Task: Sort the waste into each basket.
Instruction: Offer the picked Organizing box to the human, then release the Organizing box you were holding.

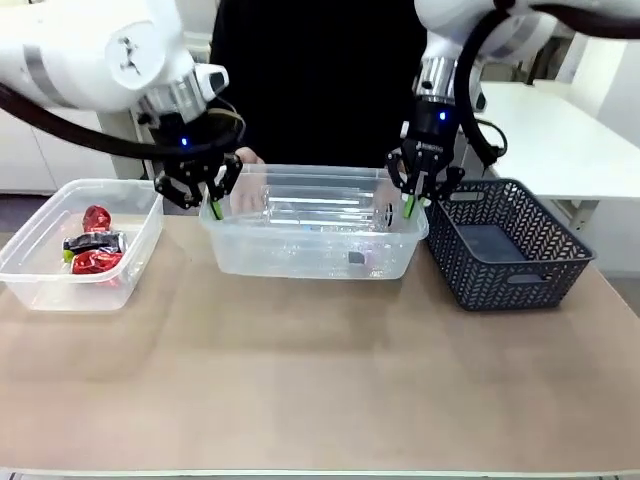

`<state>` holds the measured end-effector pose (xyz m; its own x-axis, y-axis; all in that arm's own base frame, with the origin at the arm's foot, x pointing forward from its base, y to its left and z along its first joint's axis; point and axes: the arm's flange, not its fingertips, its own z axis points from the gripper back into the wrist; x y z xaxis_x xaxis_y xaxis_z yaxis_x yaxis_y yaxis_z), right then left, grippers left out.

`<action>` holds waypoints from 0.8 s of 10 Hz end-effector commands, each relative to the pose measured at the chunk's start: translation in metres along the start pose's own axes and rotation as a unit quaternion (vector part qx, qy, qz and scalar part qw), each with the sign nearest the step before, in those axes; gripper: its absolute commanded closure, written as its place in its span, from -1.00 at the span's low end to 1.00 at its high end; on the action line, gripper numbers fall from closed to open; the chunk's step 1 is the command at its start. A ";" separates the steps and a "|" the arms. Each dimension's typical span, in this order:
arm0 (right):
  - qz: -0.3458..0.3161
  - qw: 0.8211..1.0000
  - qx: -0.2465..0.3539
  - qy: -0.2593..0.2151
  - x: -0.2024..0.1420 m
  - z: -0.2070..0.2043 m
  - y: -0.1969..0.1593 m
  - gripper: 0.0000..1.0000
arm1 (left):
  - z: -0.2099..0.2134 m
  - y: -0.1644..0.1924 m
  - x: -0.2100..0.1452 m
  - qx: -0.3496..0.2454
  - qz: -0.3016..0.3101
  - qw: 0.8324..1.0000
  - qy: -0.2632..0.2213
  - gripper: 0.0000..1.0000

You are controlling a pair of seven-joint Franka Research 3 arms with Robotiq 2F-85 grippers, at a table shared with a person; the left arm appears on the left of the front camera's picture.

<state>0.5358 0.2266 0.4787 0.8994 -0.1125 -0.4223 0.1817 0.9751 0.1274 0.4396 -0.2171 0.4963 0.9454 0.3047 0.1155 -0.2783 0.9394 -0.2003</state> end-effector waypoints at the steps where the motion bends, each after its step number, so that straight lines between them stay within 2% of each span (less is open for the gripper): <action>1: -0.023 0.999 0.039 0.015 0.020 0.005 0.009 0.89 | -0.016 -0.014 0.024 -0.017 0.048 0.999 0.005 0.91; 2: -0.030 0.998 0.046 0.011 0.030 -0.002 0.007 0.89 | -0.030 -0.014 0.031 -0.006 0.057 0.998 0.022 0.91; 3: -0.004 1.000 0.006 0.005 0.015 -0.002 0.000 0.89 | -0.011 0.000 0.014 -0.003 0.008 1.000 0.008 0.91; 8: -0.004 1.000 0.006 0.005 0.015 -0.002 0.000 0.89 | -0.011 0.000 0.014 -0.003 0.008 1.000 0.008 0.91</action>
<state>0.5519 0.2250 0.4682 0.8953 -0.1033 -0.4333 0.1748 0.9762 0.1283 0.4579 -0.2172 0.4860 0.9532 0.2870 0.0950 -0.2646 0.9439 -0.1976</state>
